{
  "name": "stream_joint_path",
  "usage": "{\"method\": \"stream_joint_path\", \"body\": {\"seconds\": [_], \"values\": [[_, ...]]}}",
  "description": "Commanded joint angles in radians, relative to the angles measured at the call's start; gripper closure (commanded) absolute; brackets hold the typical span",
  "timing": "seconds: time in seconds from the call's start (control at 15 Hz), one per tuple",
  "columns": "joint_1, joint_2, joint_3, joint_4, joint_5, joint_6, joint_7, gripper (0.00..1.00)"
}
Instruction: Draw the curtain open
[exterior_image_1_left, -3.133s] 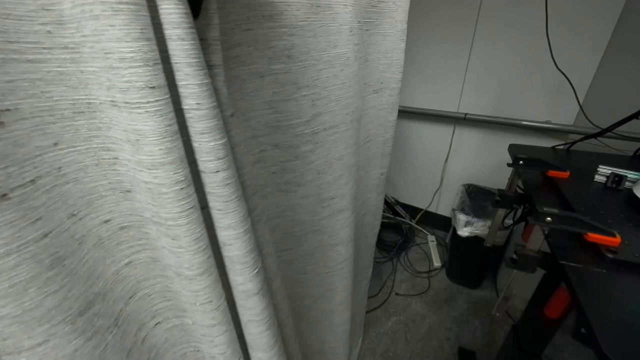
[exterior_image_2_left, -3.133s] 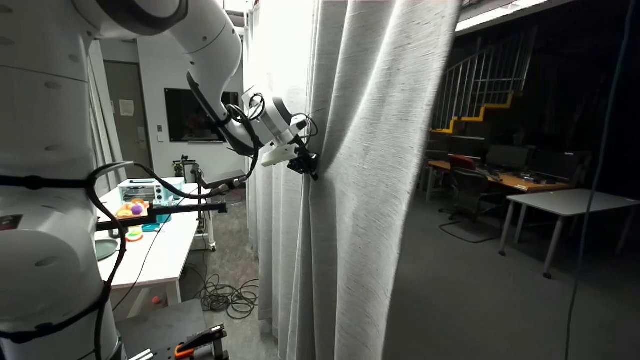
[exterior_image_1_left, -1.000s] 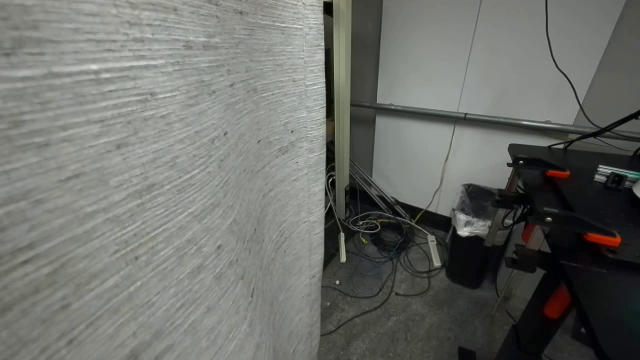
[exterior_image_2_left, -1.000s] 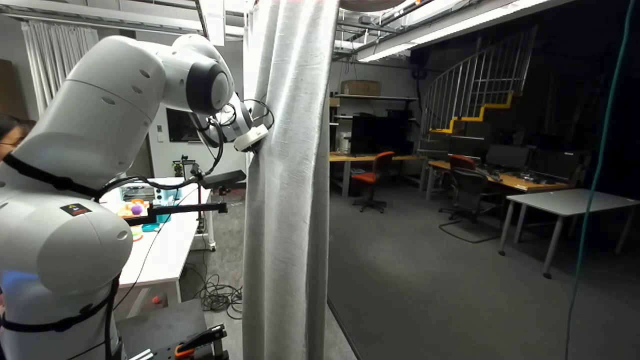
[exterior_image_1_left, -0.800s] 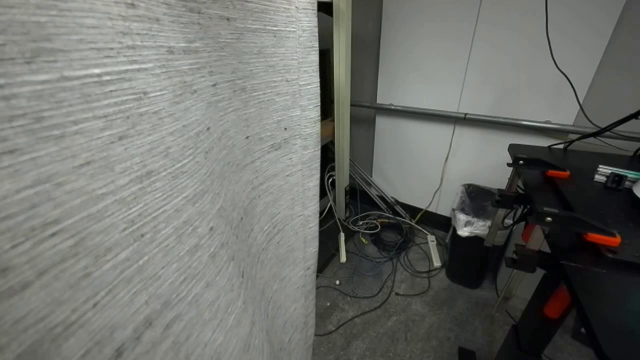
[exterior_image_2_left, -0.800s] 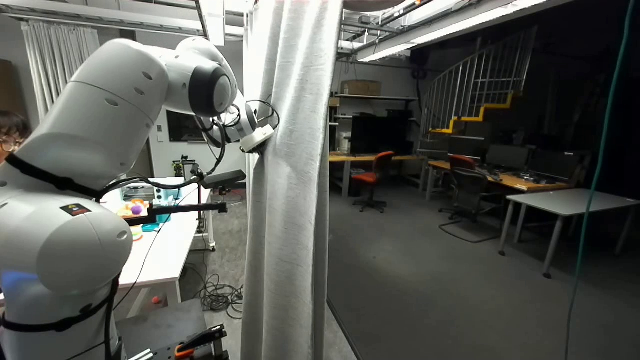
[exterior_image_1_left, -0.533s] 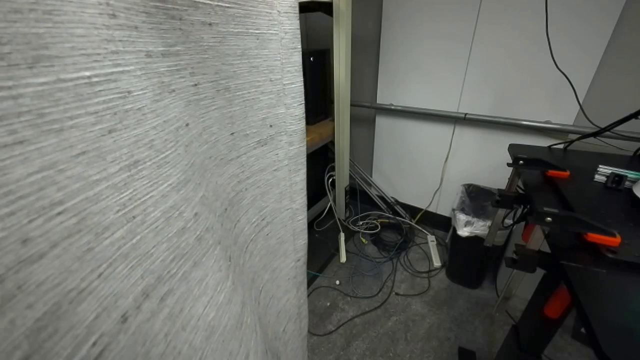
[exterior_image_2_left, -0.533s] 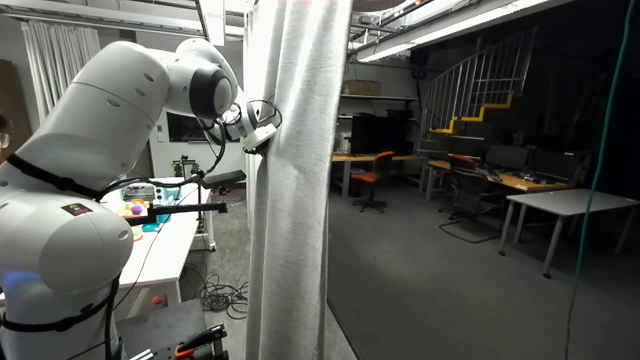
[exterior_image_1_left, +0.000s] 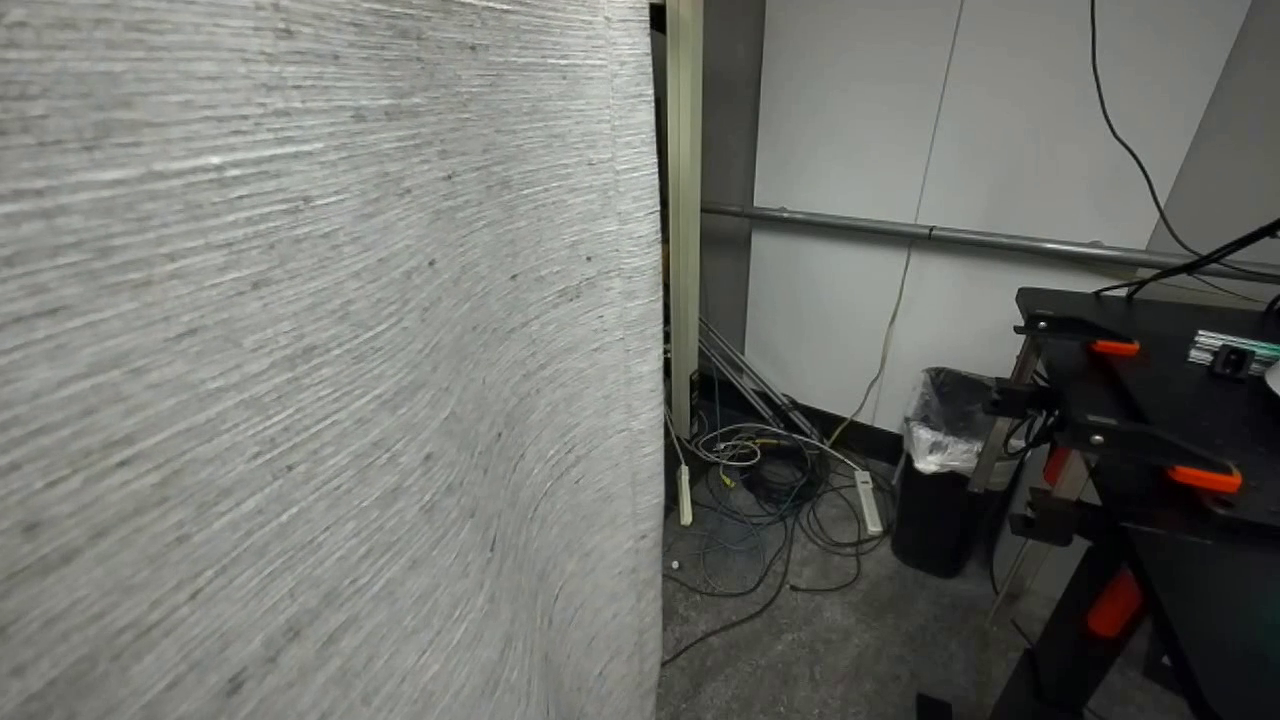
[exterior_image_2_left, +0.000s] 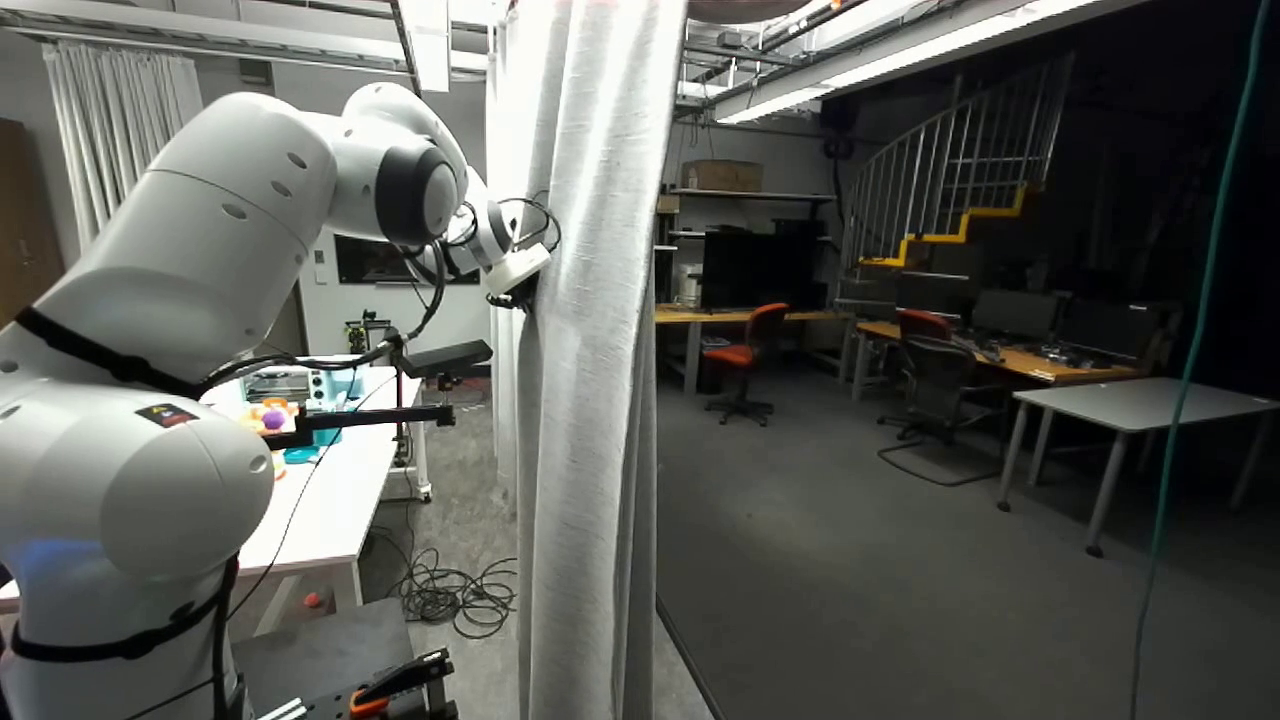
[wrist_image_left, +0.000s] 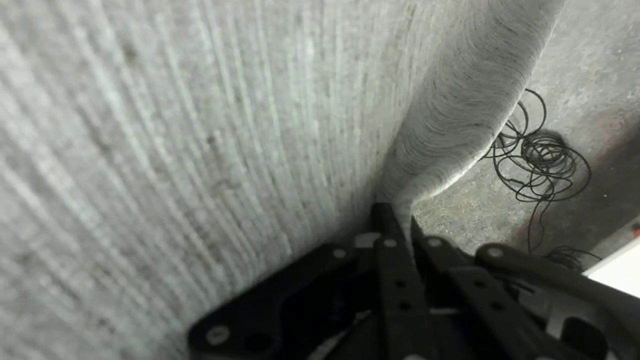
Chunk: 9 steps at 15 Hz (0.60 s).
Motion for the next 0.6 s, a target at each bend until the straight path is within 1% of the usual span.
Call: {"method": "stream_joint_path", "body": {"seconds": [0.0,0.53], "values": [[0.055,0.102,-0.019,0.049,0.058,-0.056,-0.004,1.0],[0.098,0.116,-0.076,0.087,0.055,-0.081,0.055,1.0]]}}
